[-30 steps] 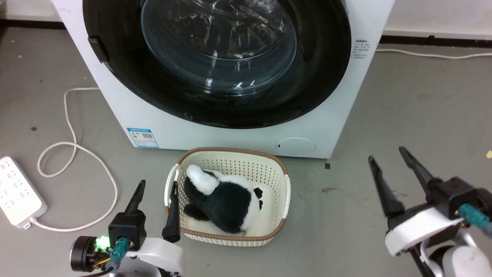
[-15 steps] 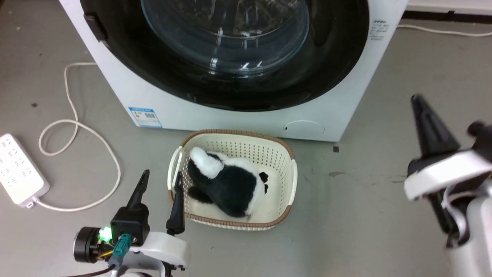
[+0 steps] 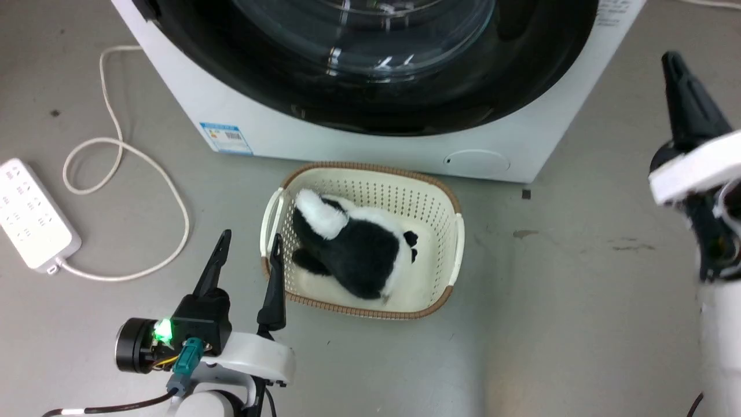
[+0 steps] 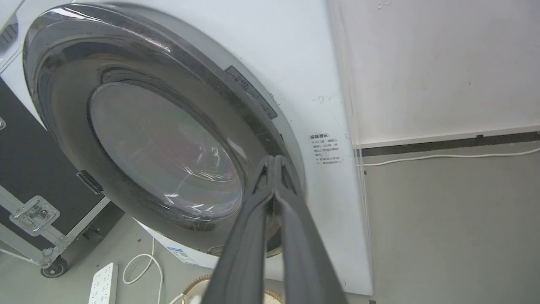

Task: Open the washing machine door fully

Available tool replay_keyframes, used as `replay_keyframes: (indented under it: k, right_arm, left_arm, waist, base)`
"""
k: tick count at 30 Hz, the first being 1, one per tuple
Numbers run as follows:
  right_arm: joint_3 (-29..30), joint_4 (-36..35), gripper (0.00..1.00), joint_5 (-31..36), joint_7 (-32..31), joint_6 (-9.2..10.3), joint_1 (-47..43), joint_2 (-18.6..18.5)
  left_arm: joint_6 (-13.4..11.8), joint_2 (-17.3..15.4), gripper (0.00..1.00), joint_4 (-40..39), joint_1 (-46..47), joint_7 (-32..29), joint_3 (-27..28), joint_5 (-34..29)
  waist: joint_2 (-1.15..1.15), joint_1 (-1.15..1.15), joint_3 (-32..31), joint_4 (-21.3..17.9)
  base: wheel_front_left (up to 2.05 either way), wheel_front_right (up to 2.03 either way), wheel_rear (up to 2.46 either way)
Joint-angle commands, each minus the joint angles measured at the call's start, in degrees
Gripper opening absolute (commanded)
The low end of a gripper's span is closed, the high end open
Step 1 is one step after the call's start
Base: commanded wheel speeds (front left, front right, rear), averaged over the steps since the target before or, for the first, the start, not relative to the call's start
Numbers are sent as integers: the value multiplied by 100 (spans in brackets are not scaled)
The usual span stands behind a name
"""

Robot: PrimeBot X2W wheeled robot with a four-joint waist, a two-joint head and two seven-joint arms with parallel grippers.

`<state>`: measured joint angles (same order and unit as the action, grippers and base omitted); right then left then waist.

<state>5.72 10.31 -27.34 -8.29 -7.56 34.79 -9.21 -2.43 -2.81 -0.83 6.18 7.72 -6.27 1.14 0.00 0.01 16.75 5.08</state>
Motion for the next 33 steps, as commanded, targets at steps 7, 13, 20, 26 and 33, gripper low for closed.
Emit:
replay_keyframes:
  k: [7, 13, 20, 26, 33]
  right_arm:
    - [492, 871, 0, -860, -872, 4, 1233, 26]
    - [736, 1520, 0, -936, -1355, 4, 1887, -97]
    - [1395, 2460, 0, -1434, -2223, 5, 2920, -207]
    - [1668, 2944, 0, -1717, -3007, 6, 3537, -193]
    - [1922, 3198, 0, -1839, -3478, 6, 4053, -147]
  left_arm:
    - [-80, -8, 100, -50, 286, 175, -108, 10]
    - [-119, -8, 100, -62, 379, 247, -180, 21]
    - [-153, -8, 100, -72, 509, 355, -238, 10]
    - [-197, -8, 100, -79, 566, 426, -310, 20]
    - [-226, -8, 100, -80, 688, 510, -393, 28]
  waist:
    - [0, -1, 406, 186]
    - [0, -1, 604, 293]
    - [0, -1, 840, 437]
    - [0, -1, 983, 487]
    - [0, -1, 1149, 553]
  base:
    - [0, 0, 0]
    - [0, 0, 0]
    - [0, 0, 0]
    - [0, 0, 0]
    - [0, 0, 0]
